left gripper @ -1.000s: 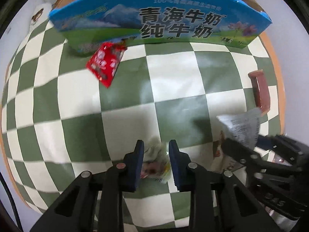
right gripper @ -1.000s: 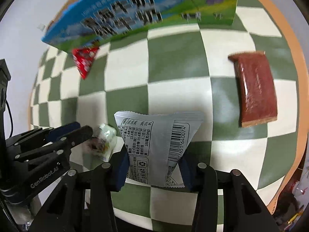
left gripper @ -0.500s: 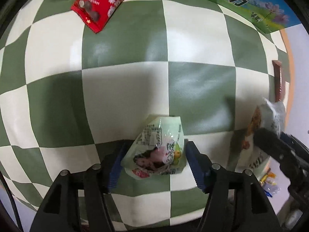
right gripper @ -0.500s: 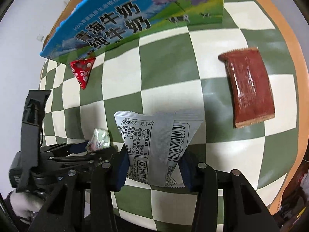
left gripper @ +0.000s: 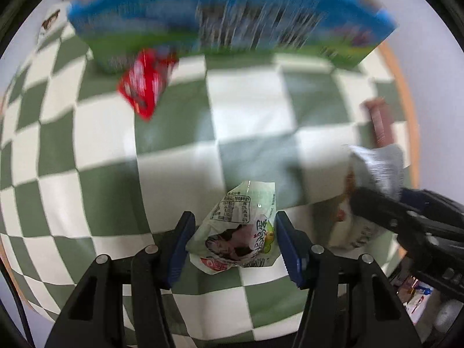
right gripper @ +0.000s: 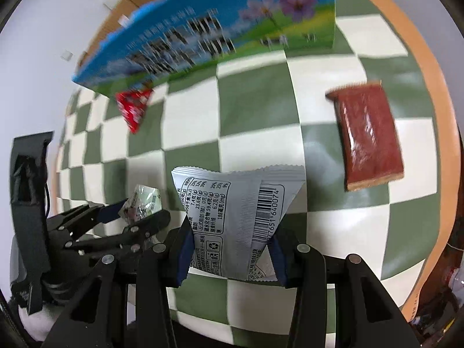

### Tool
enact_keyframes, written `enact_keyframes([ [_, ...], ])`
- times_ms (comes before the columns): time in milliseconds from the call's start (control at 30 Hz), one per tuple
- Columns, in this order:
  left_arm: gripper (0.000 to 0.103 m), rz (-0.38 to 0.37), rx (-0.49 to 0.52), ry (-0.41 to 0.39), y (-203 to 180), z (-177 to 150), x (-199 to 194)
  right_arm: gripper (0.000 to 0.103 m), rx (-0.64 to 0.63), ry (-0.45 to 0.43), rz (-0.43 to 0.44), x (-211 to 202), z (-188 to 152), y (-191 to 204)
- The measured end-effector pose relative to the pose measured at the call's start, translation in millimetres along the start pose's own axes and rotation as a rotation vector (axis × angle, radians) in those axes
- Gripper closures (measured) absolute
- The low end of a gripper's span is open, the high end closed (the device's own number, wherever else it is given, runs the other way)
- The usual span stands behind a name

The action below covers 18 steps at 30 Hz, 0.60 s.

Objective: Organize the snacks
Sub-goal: 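Carry both packets into the box and open both tools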

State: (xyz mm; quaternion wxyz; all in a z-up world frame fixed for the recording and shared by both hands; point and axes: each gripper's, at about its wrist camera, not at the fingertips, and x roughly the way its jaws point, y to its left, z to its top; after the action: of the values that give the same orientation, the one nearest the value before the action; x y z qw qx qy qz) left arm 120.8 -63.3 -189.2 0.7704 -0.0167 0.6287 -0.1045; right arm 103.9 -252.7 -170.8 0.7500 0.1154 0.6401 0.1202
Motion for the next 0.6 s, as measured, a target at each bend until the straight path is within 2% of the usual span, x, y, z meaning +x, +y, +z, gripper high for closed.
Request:
enact_keyframes([
  [133,0.049,-0.068,0.007,-0.112,-12.0,21.9,-58.5,0.055,-0.012,-0.070,0.061,-40.4,18.4,8.0],
  [233,0.049,-0.110,0.018,-0.196,-4.8,60.3,-100.1,0.055,-0.043,-0.145,0.087,-77.5,42.4,15.2],
  [333,0.049,-0.150,0.018,-0.244,0.8,97.4,-119.5,0.055,-0.055,-0.210,0.116,-112.6,76.4,18.4],
  [467,0.049,-0.160,0.011,-0.250,7.6,153.3,-119.1,0.055,-0.085,-0.281,0.087,-139.6,128.8,17.7],
  [600,0.049,-0.167,-0.018,-0.167,20.9,209.6,-87.2,0.055,-0.101,-0.274,0.036,-132.5,189.6,11.9],
])
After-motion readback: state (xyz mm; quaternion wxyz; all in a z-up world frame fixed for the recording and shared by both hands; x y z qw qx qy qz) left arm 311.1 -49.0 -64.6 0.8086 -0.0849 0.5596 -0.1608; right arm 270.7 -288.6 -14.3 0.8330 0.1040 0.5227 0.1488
